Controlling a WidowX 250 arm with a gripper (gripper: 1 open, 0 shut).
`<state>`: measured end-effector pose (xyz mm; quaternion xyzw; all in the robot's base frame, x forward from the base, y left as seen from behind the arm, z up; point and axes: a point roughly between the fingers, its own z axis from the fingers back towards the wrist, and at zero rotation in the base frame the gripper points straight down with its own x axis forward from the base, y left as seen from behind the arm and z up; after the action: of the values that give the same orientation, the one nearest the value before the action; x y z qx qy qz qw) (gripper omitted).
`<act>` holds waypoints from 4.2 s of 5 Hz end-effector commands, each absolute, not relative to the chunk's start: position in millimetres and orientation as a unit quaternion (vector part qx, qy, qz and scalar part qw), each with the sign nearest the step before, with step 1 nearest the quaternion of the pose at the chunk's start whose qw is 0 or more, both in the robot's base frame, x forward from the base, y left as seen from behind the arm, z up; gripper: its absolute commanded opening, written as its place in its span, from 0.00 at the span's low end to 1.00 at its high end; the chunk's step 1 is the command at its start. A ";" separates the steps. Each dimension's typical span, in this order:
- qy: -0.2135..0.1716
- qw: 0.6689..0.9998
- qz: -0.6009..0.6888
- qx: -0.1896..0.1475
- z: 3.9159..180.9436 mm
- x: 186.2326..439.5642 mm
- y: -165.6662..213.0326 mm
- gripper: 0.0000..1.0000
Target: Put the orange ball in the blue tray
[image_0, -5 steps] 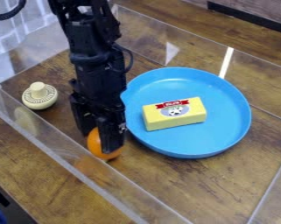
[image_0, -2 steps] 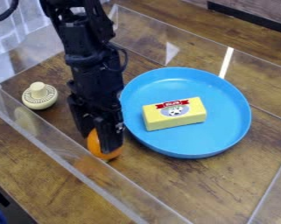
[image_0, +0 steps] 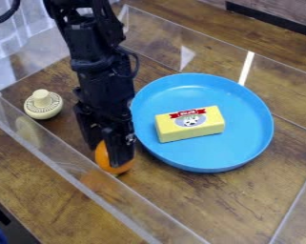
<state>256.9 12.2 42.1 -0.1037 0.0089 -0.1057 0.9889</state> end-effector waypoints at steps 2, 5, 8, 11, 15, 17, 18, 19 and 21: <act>-0.018 0.988 -0.118 -0.096 57.6 264.0 14.8 0.00; -0.018 0.986 -0.136 -0.094 57.3 266.0 12.5 0.00; -0.019 0.983 -0.154 -0.094 54.6 267.8 10.3 0.00; -0.020 0.981 -0.170 -0.094 52.8 269.3 8.0 0.00; -0.021 0.977 -0.188 -0.094 53.2 270.6 5.6 0.00; -0.022 0.976 -0.196 -0.094 53.2 271.5 4.6 0.00; -0.022 0.975 -0.200 -0.095 53.3 271.9 4.1 0.00; -0.022 0.974 -0.204 -0.094 54.5 272.3 3.3 0.00; -0.022 0.973 -0.213 -0.092 57.4 273.4 1.7 0.00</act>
<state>263.9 2.7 45.7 -0.1009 0.0006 -0.2039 0.9738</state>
